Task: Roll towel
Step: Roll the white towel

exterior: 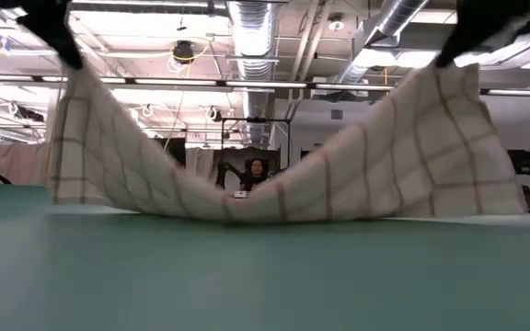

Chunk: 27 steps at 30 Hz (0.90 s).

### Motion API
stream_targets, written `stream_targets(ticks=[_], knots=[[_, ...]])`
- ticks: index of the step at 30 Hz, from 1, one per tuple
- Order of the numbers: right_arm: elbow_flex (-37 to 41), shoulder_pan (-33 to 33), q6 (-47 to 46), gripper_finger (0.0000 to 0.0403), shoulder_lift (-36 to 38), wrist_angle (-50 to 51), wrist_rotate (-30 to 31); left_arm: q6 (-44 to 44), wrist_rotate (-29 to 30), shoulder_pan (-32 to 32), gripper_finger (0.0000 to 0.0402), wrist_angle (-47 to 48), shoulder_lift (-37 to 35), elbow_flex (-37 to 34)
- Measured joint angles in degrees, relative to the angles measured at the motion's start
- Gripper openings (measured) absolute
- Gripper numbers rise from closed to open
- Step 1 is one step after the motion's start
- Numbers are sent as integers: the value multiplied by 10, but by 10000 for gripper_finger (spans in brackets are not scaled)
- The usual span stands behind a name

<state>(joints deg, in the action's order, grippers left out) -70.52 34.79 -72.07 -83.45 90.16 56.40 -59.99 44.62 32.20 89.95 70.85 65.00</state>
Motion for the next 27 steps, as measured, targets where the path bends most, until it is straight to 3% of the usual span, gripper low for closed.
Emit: stream_targets(ticks=[5,11,20,24,27], knots=[[-33,-81,100,1,30,-2,88,7,133,-54,0,0,0,22],[-60,-226,235,0,59,-2,175,108,262,-156,0,1,0,39],[-61,-448,399,0,73,-26,248,239,370,-370,0,1,0,39],[-61,-507,452,0,65,-60,264,251,410,-451,0,1,0,39],[-61,-525,454,0,56,-65,257,236,396,-490,0,-15,-1,32]])
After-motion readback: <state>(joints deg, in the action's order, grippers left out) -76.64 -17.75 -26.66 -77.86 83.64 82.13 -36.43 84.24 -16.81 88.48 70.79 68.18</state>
